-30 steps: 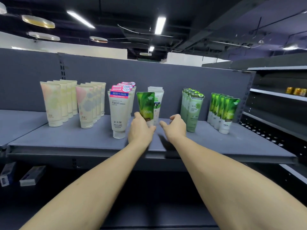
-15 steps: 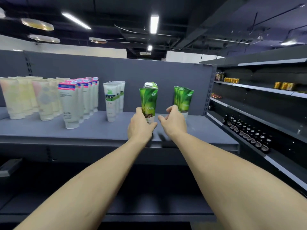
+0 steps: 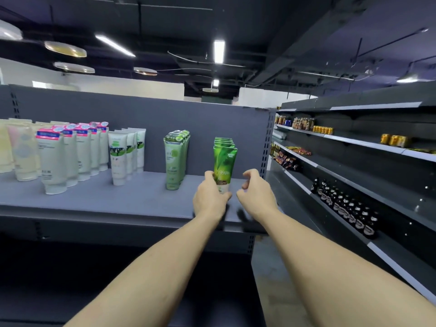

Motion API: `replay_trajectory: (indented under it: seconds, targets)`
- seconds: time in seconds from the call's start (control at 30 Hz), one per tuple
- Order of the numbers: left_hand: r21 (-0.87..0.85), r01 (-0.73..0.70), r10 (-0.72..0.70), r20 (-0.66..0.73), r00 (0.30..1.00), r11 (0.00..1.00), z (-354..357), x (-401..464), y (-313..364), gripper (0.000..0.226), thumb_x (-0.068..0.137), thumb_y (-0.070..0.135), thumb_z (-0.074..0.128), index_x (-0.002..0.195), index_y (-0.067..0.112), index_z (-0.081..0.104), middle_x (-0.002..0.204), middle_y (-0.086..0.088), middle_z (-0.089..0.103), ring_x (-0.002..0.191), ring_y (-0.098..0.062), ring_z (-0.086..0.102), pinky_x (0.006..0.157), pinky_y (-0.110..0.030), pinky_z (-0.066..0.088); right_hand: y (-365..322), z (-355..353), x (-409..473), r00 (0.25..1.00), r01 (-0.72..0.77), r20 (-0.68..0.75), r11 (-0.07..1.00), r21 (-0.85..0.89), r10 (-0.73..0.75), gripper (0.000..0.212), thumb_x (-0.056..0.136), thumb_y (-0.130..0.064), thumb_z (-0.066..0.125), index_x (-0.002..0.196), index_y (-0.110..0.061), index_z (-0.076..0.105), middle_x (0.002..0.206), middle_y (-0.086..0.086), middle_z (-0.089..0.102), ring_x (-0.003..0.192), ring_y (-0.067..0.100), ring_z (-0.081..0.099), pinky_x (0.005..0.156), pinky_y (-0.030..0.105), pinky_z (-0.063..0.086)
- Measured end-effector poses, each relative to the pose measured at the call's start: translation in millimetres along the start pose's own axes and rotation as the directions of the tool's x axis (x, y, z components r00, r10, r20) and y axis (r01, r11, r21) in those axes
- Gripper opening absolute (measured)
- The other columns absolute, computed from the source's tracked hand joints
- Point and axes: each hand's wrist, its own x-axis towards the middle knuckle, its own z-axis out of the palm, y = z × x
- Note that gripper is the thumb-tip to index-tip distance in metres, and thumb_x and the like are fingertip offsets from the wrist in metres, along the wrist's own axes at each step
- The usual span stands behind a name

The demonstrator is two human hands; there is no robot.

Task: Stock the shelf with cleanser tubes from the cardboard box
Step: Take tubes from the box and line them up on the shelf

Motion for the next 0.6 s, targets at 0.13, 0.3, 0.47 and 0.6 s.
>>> replay_trajectory:
  seconds: [0.13, 0.3, 0.47, 0.6]
  targets:
    - [0.017, 0.045, -0.045, -0.007, 0.999, 0.999, 14, 13, 4, 0.042, 0.083, 0.025, 0.075, 0.109, 0.013, 0.044, 0.110, -0.008, 0.062, 0.102, -0.030, 0.061, 0.079, -0.039, 0.048, 18, -5, 8, 1.000, -0.007, 0.007, 1.000, -0.030, 0.007, 0.045, 0.085, -0.010, 0.052, 0.128, -0.021, 0.048, 0.093, -0.006, 0.060, 0.092, 0.021, 0.058, 0.080, 0.040, 0.052]
    - [0.059, 0.057, -0.057, -0.012, 0.998, 0.997, 23, 27, 6, 0.043, 0.084, 0.023, 0.075, 0.112, 0.009, 0.045, 0.115, -0.010, 0.054, 0.105, -0.033, 0.059, 0.080, -0.039, 0.044, 18, 3, 17, 1.000, -0.015, 0.018, 1.000, -0.010, 0.015, 0.046, 0.083, -0.008, 0.052, 0.127, -0.021, 0.050, 0.083, -0.010, 0.060, 0.091, 0.020, 0.059, 0.082, 0.040, 0.052]
    - [0.083, 0.045, -0.045, -0.013, 0.999, 0.996, 25, 29, 5, 0.041, 0.086, 0.024, 0.073, 0.112, 0.008, 0.046, 0.118, -0.010, 0.056, 0.106, -0.032, 0.059, 0.079, -0.037, 0.044, 15, 11, 15, 0.999, -0.029, 0.039, 1.000, 0.000, 0.029, 0.042, 0.085, -0.010, 0.053, 0.126, -0.021, 0.049, 0.089, -0.006, 0.060, 0.090, 0.019, 0.058, 0.078, 0.035, 0.051]
    - [0.064, 0.049, -0.052, 0.036, 0.998, 0.997, 19, 27, 1, 0.052, 0.082, 0.030, 0.078, 0.117, 0.008, 0.046, 0.121, -0.010, 0.055, 0.112, -0.031, 0.057, 0.083, -0.037, 0.044, 9, 12, 7, 0.998, -0.040, 0.046, 0.999, -0.003, 0.040, 0.039, 0.088, -0.012, 0.055, 0.125, -0.021, 0.049, 0.093, -0.005, 0.062, 0.093, 0.020, 0.059, 0.079, 0.037, 0.052]
